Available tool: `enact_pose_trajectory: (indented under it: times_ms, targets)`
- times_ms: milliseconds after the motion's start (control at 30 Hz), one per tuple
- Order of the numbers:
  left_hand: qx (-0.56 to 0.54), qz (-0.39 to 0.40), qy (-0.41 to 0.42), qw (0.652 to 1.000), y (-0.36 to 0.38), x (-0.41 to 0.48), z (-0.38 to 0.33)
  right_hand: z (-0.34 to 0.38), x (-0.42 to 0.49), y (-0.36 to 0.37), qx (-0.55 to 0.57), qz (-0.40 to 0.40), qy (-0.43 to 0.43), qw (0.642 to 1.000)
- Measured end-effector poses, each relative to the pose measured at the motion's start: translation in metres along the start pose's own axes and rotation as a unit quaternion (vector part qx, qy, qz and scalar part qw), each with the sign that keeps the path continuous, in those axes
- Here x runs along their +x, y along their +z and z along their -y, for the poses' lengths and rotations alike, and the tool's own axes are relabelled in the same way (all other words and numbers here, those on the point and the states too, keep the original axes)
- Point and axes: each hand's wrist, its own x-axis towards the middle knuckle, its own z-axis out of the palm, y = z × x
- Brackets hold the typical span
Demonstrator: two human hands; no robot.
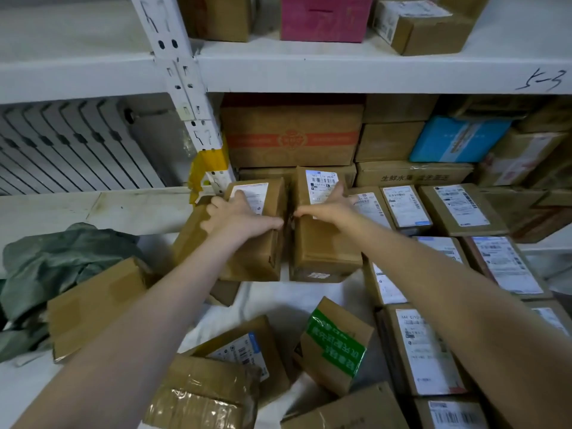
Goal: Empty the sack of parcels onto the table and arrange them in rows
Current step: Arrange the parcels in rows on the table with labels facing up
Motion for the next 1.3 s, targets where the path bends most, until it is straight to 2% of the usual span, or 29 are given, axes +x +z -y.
enact_pose_trajectory:
  times_ms: [67, 133, 200, 300, 467, 567, 633, 767, 833, 900, 933, 967, 1033, 1100, 1200, 1300]
  targets:
    - [0.004, -0.016, -0.001, 1.0, 0.012, -0.002, -0.003, -0.003, -0.002, 0.02, -0.029, -0.059, -0.012, 0.998]
    - [0.009, -0.031, 0.004, 0.999, 0.021, -0.001, -0.002, -0.006, -0.003, 0.036, -0.07, -0.109, -0.058, 0.99]
    - [0.014, -0.041, 0.012, 0.999, 0.026, 0.002, 0.001, -0.007, -0.004, 0.043, -0.117, -0.124, -0.105, 0.98]
    - [0.012, -0.037, 0.017, 0.999, 0.031, 0.003, 0.005, -0.007, -0.002, 0.044, -0.176, -0.114, -0.13, 0.969]
    - [0.008, -0.037, 0.008, 0.999, 0.029, 0.002, 0.005, 0.0, -0.006, 0.035, -0.316, -0.108, -0.169, 0.927]
    - [0.008, -0.049, 0.004, 0.999, 0.023, -0.002, 0.003, 0.004, -0.003, 0.03, -0.371, -0.06, -0.174, 0.91]
    - [0.004, -0.056, 0.004, 0.998, 0.017, -0.006, 0.003, -0.001, 0.006, 0.027, -0.369, -0.013, -0.163, 0.915]
    - [-0.026, -0.083, 0.013, 0.996, 0.005, -0.018, 0.005, -0.022, 0.018, 0.022, -0.288, 0.042, -0.187, 0.938]
    - [-0.055, -0.092, 0.015, 0.994, 0.004, -0.024, 0.005, -0.029, 0.013, 0.019, -0.224, 0.014, -0.222, 0.949]
    - [-0.099, -0.095, 0.005, 0.991, 0.004, -0.028, 0.003, -0.031, -0.001, 0.018, -0.091, -0.055, -0.25, 0.962]
    - [-0.12, -0.098, -0.002, 0.988, 0.004, -0.03, 0.002, -0.03, -0.012, 0.015, -0.009, -0.061, -0.249, 0.967]
    - [-0.142, -0.102, -0.009, 0.985, 0.004, -0.032, 0.001, -0.028, -0.025, 0.012, 0.077, -0.027, -0.236, 0.968]
    - [-0.182, -0.118, -0.014, 0.976, 0.003, -0.04, -0.004, -0.027, -0.052, 0.003, 0.21, 0.128, -0.181, 0.952]
    - [-0.214, -0.121, -0.01, 0.969, 0.002, -0.049, -0.012, -0.029, -0.071, -0.004, 0.243, 0.234, -0.15, 0.929]
    - [-0.242, -0.11, 0.009, 0.964, 0.0, -0.068, -0.027, -0.032, -0.085, -0.016, 0.246, 0.258, -0.164, 0.92]
    - [-0.336, -0.062, 0.067, 0.937, 0.005, -0.078, -0.03, -0.04, -0.094, -0.034, 0.266, 0.196, -0.159, 0.93]
